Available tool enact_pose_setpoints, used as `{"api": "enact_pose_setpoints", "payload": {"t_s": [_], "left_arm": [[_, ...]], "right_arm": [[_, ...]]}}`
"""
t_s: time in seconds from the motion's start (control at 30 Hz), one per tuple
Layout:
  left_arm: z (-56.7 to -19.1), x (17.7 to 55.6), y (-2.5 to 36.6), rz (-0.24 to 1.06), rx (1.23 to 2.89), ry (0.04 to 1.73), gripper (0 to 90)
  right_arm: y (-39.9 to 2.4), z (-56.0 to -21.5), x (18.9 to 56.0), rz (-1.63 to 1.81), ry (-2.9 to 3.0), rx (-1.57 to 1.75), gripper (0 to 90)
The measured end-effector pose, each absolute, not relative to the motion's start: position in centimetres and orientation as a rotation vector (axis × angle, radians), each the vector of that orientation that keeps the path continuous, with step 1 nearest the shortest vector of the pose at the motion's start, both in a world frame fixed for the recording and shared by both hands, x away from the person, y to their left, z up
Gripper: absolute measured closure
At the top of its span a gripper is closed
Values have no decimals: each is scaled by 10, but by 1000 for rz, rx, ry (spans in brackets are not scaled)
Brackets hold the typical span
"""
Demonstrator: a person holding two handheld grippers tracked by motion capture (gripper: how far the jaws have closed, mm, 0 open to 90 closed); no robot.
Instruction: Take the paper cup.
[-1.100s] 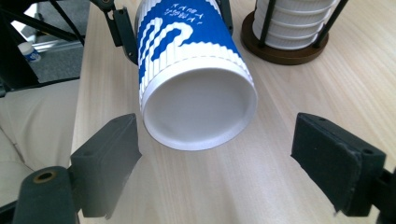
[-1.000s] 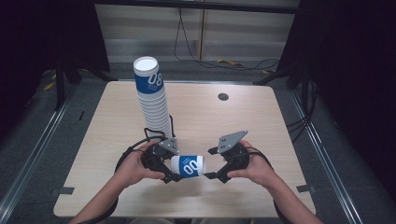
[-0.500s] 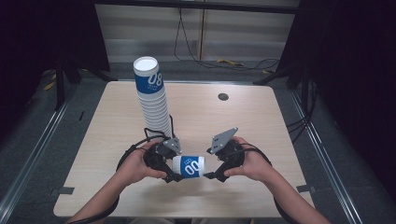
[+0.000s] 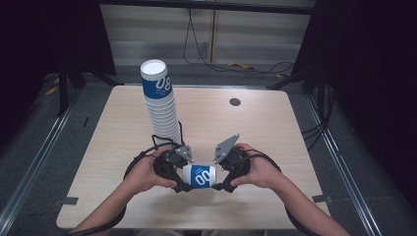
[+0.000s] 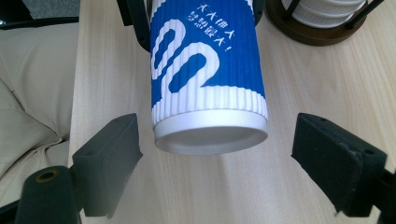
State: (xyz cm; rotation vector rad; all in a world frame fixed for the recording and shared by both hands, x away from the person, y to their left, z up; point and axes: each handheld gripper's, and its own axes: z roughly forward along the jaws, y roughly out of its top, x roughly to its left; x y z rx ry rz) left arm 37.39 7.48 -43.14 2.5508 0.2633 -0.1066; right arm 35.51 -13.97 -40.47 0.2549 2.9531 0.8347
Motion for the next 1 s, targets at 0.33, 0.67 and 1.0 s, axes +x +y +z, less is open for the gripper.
{"api": "enact_pose_setpoints", "payload": {"t_s": [0.33,0.67,1.0], "left_arm": [[-426,375,67,-112,2581,256,203],[-425,375,63,-133,2583,256,200],[-424,374,61,-157,2576,277,197]], "right_arm": [[-132,-406,357,801,2978,255,150],[-125,-410,358,781,2986,246,176],[-122,-415,356,782,2996,229,212]]}}
